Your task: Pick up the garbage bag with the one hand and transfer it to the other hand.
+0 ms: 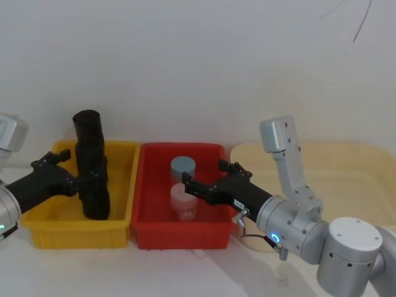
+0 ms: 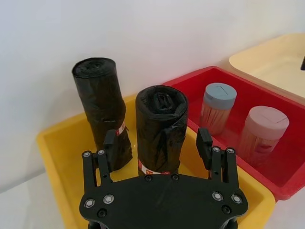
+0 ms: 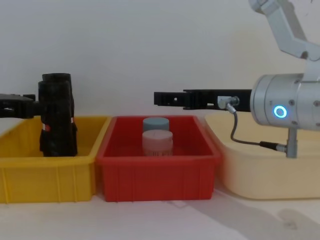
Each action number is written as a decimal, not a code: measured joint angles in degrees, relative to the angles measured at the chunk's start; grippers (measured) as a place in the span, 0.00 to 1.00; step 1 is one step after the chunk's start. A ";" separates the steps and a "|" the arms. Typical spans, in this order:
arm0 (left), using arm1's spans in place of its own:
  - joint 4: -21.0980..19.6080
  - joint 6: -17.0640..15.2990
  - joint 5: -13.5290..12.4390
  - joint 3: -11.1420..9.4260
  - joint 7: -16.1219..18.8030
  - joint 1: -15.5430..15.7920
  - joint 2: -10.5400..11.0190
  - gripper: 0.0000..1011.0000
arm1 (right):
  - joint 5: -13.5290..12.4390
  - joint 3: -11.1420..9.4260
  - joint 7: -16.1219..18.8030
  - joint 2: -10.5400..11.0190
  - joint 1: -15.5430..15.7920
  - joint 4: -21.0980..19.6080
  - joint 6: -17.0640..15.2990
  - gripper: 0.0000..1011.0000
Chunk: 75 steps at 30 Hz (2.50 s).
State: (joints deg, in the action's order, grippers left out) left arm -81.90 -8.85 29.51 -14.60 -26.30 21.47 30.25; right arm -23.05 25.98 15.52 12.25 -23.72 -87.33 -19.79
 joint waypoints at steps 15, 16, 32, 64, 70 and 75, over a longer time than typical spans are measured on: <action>4.04 0.17 -0.24 -2.49 -3.42 3.52 0.45 0.99 | -0.06 1.89 1.62 -0.43 -1.86 3.09 -0.86 0.99; 4.26 0.18 -0.26 -2.60 -3.60 3.69 0.48 0.99 | -0.06 2.10 1.82 -0.46 -2.06 3.39 -0.95 0.99; 5.40 0.24 -0.41 -3.32 -4.57 4.71 0.60 0.99 | 1.12 4.46 3.54 -1.88 -5.54 9.21 -0.57 0.99; 5.82 0.23 -0.44 -3.57 -4.93 5.07 0.65 0.92 | 3.71 5.64 6.75 -2.16 -8.67 16.32 0.52 0.94; 5.83 0.23 -0.44 -3.57 -4.93 5.09 0.65 0.76 | 3.81 5.68 7.10 -2.09 -8.71 16.44 0.38 0.79; 5.83 0.23 -0.44 -3.57 -4.94 5.09 0.65 0.61 | 3.85 5.70 7.27 -2.06 -8.74 16.49 0.31 0.66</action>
State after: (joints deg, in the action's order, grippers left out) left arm -76.07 -8.62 29.07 -18.17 -31.24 26.56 30.90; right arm -19.20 31.68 22.79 10.19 -32.46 -70.84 -19.48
